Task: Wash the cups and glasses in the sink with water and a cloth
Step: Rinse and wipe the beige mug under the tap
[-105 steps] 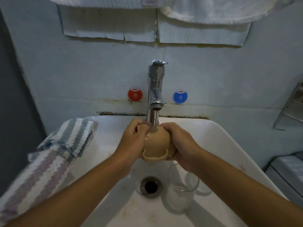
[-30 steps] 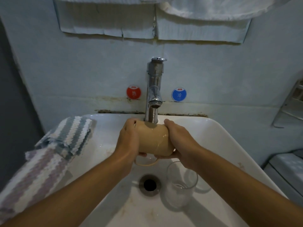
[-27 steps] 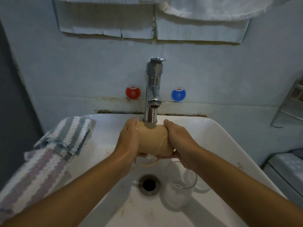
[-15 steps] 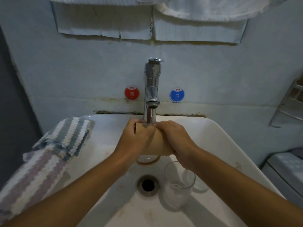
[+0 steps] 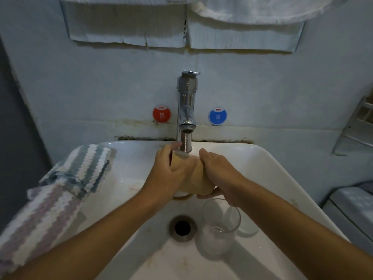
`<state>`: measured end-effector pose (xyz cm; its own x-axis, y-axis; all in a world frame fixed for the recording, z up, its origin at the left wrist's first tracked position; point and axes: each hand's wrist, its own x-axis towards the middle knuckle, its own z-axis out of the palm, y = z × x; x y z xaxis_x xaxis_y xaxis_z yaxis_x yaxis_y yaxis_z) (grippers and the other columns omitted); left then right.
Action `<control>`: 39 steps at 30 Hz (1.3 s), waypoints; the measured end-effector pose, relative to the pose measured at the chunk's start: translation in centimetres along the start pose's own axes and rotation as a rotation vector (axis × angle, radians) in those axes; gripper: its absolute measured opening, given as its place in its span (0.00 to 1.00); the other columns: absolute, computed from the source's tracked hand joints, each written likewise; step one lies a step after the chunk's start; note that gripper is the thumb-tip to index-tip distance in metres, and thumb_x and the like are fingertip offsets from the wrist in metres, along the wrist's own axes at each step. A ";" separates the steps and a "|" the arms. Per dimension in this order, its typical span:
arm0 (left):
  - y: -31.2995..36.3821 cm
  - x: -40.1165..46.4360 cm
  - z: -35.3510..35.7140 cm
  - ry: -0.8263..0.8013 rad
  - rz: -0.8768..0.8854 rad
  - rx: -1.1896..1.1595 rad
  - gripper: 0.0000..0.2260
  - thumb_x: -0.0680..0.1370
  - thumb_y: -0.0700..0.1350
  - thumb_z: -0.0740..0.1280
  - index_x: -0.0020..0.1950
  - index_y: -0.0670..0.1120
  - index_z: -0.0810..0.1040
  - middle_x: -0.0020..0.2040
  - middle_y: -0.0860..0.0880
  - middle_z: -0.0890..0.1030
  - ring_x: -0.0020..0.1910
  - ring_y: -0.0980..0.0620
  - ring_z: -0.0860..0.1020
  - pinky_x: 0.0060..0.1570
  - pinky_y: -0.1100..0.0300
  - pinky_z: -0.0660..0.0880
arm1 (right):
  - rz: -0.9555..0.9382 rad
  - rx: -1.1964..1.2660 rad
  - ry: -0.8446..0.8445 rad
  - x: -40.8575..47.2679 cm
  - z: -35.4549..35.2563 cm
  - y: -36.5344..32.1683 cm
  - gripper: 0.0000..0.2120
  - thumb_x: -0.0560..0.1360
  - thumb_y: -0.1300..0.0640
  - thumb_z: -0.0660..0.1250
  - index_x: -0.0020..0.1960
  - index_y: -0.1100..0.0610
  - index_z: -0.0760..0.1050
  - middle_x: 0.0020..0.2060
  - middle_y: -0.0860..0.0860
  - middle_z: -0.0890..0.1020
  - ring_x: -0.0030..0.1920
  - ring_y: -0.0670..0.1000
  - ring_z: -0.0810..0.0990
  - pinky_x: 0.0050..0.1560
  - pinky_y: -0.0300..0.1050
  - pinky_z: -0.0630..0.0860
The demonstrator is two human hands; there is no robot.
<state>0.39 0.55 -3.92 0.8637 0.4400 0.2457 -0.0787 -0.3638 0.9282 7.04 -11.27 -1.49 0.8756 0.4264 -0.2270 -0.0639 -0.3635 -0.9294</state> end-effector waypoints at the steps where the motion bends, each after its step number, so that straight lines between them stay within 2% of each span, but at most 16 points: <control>1: -0.2 0.0 0.1 -0.021 0.014 0.002 0.23 0.77 0.55 0.69 0.69 0.57 0.66 0.64 0.51 0.72 0.57 0.53 0.75 0.45 0.66 0.75 | 0.009 0.008 0.006 0.0 -0.1 -0.1 0.19 0.84 0.43 0.49 0.65 0.53 0.68 0.59 0.57 0.75 0.55 0.59 0.78 0.48 0.56 0.83; 3: -0.1 -0.1 0.3 -0.035 0.036 0.032 0.23 0.77 0.54 0.68 0.69 0.58 0.64 0.65 0.51 0.70 0.58 0.54 0.74 0.46 0.68 0.73 | 0.039 0.022 0.015 0.1 -0.3 -0.2 0.18 0.84 0.44 0.50 0.64 0.54 0.69 0.58 0.58 0.75 0.55 0.60 0.78 0.47 0.56 0.83; 7: 0.4 -0.3 0.6 -0.002 0.075 0.054 0.17 0.83 0.52 0.58 0.72 0.55 0.66 0.66 0.51 0.67 0.60 0.56 0.71 0.49 0.68 0.69 | 0.067 0.026 0.043 0.3 -0.3 -0.2 0.18 0.84 0.45 0.52 0.65 0.56 0.69 0.56 0.59 0.75 0.54 0.61 0.77 0.48 0.58 0.83; 10: 0.6 -0.4 0.5 0.037 0.019 -0.017 0.17 0.84 0.53 0.52 0.72 0.56 0.68 0.65 0.51 0.70 0.59 0.53 0.72 0.54 0.59 0.73 | 0.069 0.029 0.043 0.3 -0.2 -0.2 0.18 0.84 0.46 0.53 0.63 0.57 0.70 0.55 0.59 0.75 0.54 0.61 0.77 0.47 0.59 0.83; 13: 0.8 -0.3 0.3 0.064 -0.052 -0.045 0.18 0.84 0.54 0.49 0.71 0.57 0.69 0.65 0.49 0.72 0.58 0.50 0.73 0.49 0.57 0.72 | 0.045 0.027 0.073 0.3 -0.2 -0.2 0.17 0.84 0.46 0.52 0.61 0.57 0.72 0.54 0.58 0.75 0.53 0.60 0.77 0.45 0.56 0.83; 15: 0.8 -0.3 0.3 0.034 -0.033 -0.007 0.17 0.84 0.54 0.53 0.71 0.56 0.68 0.65 0.49 0.71 0.56 0.52 0.73 0.48 0.60 0.72 | 0.010 0.009 0.091 0.3 -0.2 -0.1 0.17 0.84 0.46 0.51 0.61 0.56 0.71 0.54 0.58 0.76 0.54 0.58 0.77 0.46 0.54 0.82; 17: 0.8 -0.4 0.3 -0.018 -0.005 0.044 0.19 0.81 0.52 0.63 0.71 0.56 0.65 0.66 0.51 0.69 0.58 0.54 0.73 0.45 0.66 0.72 | -0.030 -0.023 0.106 0.5 -0.1 0.1 0.19 0.84 0.44 0.50 0.62 0.55 0.71 0.55 0.57 0.76 0.55 0.57 0.76 0.49 0.53 0.80; 20: 1.1 -0.5 0.5 -0.006 -0.016 0.053 0.20 0.77 0.52 0.68 0.64 0.60 0.63 0.66 0.52 0.66 0.60 0.52 0.71 0.42 0.67 0.72 | -0.087 -0.056 0.096 0.6 0.1 0.3 0.23 0.83 0.40 0.52 0.64 0.55 0.71 0.56 0.55 0.77 0.55 0.55 0.77 0.57 0.55 0.79; 23: 1.5 -0.5 0.4 0.118 -0.063 0.045 0.08 0.82 0.53 0.59 0.61 0.57 0.67 0.66 0.50 0.67 0.57 0.50 0.72 0.47 0.58 0.72 | -0.127 -0.025 0.027 0.5 0.4 0.2 0.26 0.77 0.34 0.58 0.62 0.54 0.71 0.54 0.52 0.77 0.51 0.52 0.78 0.48 0.51 0.83; 25: 1.5 -0.2 0.0 0.211 -0.127 -0.034 0.11 0.84 0.52 0.54 0.62 0.53 0.72 0.63 0.48 0.71 0.53 0.50 0.74 0.44 0.57 0.72 | -0.159 -0.029 -0.032 0.4 0.5 0.1 0.28 0.73 0.33 0.64 0.62 0.53 0.70 0.53 0.51 0.77 0.50 0.51 0.79 0.42 0.46 0.82; 27: 1.6 -0.2 -0.3 0.252 -0.208 -0.117 0.13 0.84 0.53 0.52 0.62 0.53 0.73 0.59 0.46 0.75 0.49 0.49 0.75 0.41 0.55 0.74 | -0.180 -0.032 -0.119 0.6 0.3 0.2 0.30 0.71 0.34 0.69 0.63 0.53 0.70 0.56 0.52 0.79 0.52 0.54 0.81 0.43 0.46 0.82; 29: 1.6 -0.3 -0.5 0.257 -0.239 -0.112 0.13 0.84 0.53 0.52 0.62 0.53 0.73 0.58 0.46 0.74 0.50 0.48 0.75 0.45 0.51 0.76 | -0.163 -0.008 -0.226 0.9 -0.1 0.2 0.30 0.71 0.36 0.70 0.65 0.53 0.70 0.58 0.54 0.79 0.55 0.56 0.81 0.48 0.49 0.82; 33: 1.9 -0.4 -0.1 0.276 -0.236 -0.068 0.13 0.83 0.53 0.56 0.66 0.52 0.69 0.62 0.46 0.71 0.56 0.46 0.73 0.50 0.50 0.75 | -0.134 0.122 -0.370 1.0 -0.8 0.3 0.23 0.77 0.44 0.67 0.66 0.54 0.72 0.59 0.54 0.79 0.57 0.56 0.80 0.51 0.51 0.80; 35: 2.0 -0.3 -0.3 0.300 -0.284 -0.095 0.16 0.83 0.54 0.57 0.67 0.48 0.69 0.60 0.44 0.72 0.55 0.45 0.73 0.46 0.52 0.74 | -0.120 0.191 -0.397 1.1 -1.0 0.3 0.20 0.79 0.47 0.65 0.66 0.55 0.73 0.61 0.55 0.78 0.59 0.56 0.78 0.50 0.49 0.79; 37: 2.1 -0.2 -0.7 0.319 -0.309 -0.135 0.15 0.82 0.54 0.57 0.64 0.46 0.71 0.57 0.43 0.75 0.53 0.45 0.75 0.41 0.55 0.72 | -0.066 0.273 -0.386 1.1 -0.9 0.3 0.18 0.80 0.47 0.62 0.66 0.54 0.74 0.62 0.56 0.76 0.60 0.57 0.77 0.51 0.51 0.79; 39: 2.2 0.0 -0.9 0.329 -0.308 -0.163 0.13 0.82 0.53 0.57 0.58 0.46 0.73 0.54 0.42 0.77 0.50 0.45 0.75 0.41 0.54 0.72 | -0.008 0.325 -0.378 1.0 -0.8 0.3 0.17 0.80 0.45 0.61 0.64 0.53 0.75 0.62 0.58 0.76 0.58 0.58 0.78 0.50 0.54 0.80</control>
<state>-0.28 0.51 -1.61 0.6581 0.7530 0.0035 0.0566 -0.0541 0.9969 8.30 -11.60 -1.75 0.6460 0.7200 -0.2535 -0.2569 -0.1077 -0.9604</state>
